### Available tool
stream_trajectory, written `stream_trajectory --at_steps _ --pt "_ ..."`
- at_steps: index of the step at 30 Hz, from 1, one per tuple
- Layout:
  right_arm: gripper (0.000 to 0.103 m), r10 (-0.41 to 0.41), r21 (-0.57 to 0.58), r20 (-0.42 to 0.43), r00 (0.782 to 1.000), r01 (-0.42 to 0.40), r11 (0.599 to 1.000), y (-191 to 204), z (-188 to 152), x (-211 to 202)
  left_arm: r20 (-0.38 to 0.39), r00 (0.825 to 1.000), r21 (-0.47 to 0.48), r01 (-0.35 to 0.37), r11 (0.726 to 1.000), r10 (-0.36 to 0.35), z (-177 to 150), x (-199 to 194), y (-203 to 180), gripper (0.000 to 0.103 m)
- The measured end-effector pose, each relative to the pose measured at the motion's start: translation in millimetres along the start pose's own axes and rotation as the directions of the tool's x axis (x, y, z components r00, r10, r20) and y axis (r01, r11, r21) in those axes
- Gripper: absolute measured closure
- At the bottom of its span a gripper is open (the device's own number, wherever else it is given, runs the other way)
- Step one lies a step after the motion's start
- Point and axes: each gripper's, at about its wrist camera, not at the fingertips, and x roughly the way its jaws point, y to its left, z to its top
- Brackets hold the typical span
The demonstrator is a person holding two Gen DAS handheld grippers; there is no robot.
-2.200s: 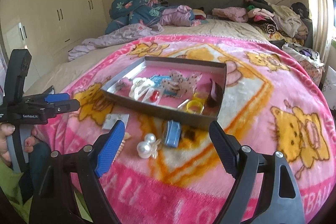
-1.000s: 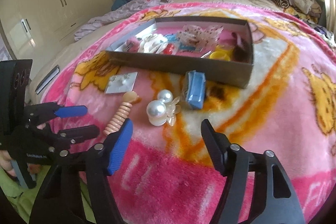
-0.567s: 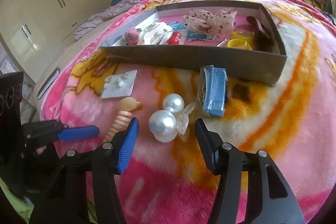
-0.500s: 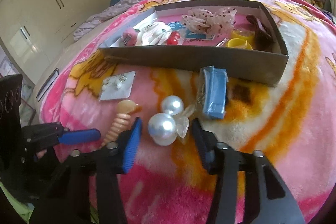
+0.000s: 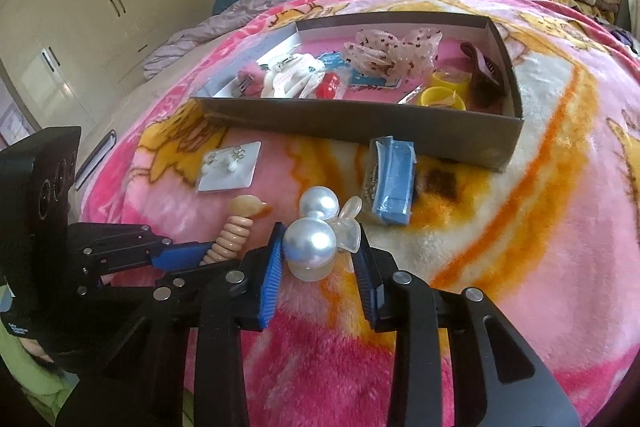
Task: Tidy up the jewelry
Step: 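Carry the spiral hair tie and pearl earrings into the box and open both tools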
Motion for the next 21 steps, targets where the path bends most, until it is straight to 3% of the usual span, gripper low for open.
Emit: stream_trajectory --at_steps 8,21 --pt "0.071 -0.008 -0.024 0.021 1.000 0.008 1.000 9 2 -15 0.051 0.998 -0.029 0.021 0.999 -0.020 -1 -23 6 0.092" --pt "0.071 -0.006 -0.065 0.059 0.998 0.010 0.998 25 13 -28 0.130 0.991 -0.101 -0.020 0.995 0.033 8 -56 36 0.092"
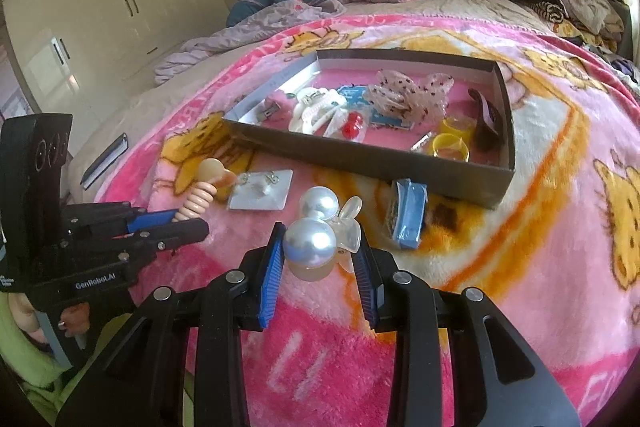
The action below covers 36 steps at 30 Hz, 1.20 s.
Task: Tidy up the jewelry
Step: 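Carry the spiral hair tie and pearl earrings into the box and open both tools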
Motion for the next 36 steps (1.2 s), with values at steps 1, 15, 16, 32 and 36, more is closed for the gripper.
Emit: stream_trajectory --at_steps 1,15,16,32,36 --pt "0.071 0.001 -0.003 0.001 1.000 -0.001 1.000 1 1 0 0.003 1.000 -0.002 -0.003 1.000 0.003 1 -1 1 0.092" --pt "0.071 0.007 -0.022 0.011 1.000 -0.006 1.000 6 13 9 0.014 1.000 -0.052 -0.016 0.999 0.017 10 -4 25 0.092" --pt "0.071 0.008 -0.022 0.012 1.000 -0.008 1.000 6 15 10 0.014 1.000 -0.055 -0.018 0.998 0.019 12 -4 27 0.092" --pt "0.071 -0.026 0.006 0.073 0.997 0.025 1.000 -22 47 10 0.026 0.999 -0.093 -0.032 0.995 0.035 52 -3 42 0.092" --pt "0.071 -0.042 0.019 0.091 0.995 0.040 0.999 -32 54 5 0.037 0.999 -0.089 -0.027 0.996 0.031 65 -3 42 0.092"
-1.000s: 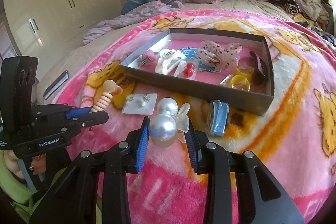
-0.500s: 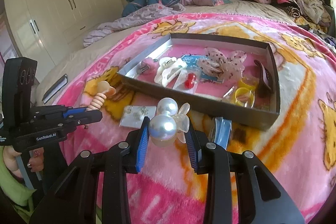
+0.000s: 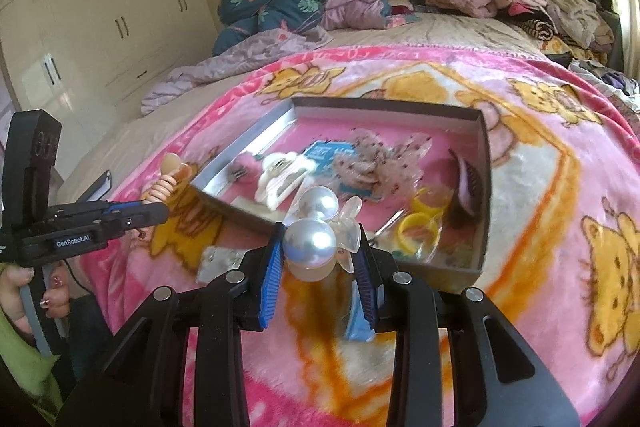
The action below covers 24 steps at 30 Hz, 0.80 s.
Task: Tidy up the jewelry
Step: 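Carry the spiral hair tie and pearl earrings into the box and open both tools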
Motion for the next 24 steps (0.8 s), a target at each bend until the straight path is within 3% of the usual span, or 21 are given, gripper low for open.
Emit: stream_trajectory --at_steps 24 --pt "0.071 -0.087 0.040 0.087 0.992 0.083 0.996 -48 31 -10 0.016 0.999 0.078 0.038 0.996 -0.039 55 33 -44 0.092"
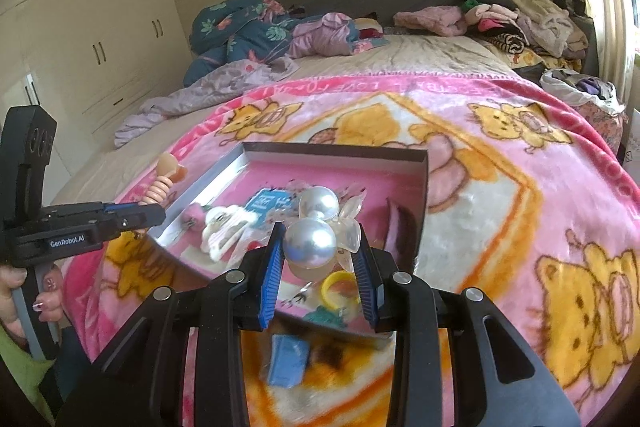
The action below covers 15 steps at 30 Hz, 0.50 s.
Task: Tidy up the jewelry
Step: 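Carry the spiral hair tie and pearl earrings into the box and open both tools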
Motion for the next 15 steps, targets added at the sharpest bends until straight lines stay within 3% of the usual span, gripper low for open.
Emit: stream_trajectory --at_steps 15 --pt "0.071 -0.050 0.001 -0.023 0.998 0.050 0.999 -21 2 23 -0.037 0.999 0.020 0.034 0.999 -0.033 10 47 -20 0.092"
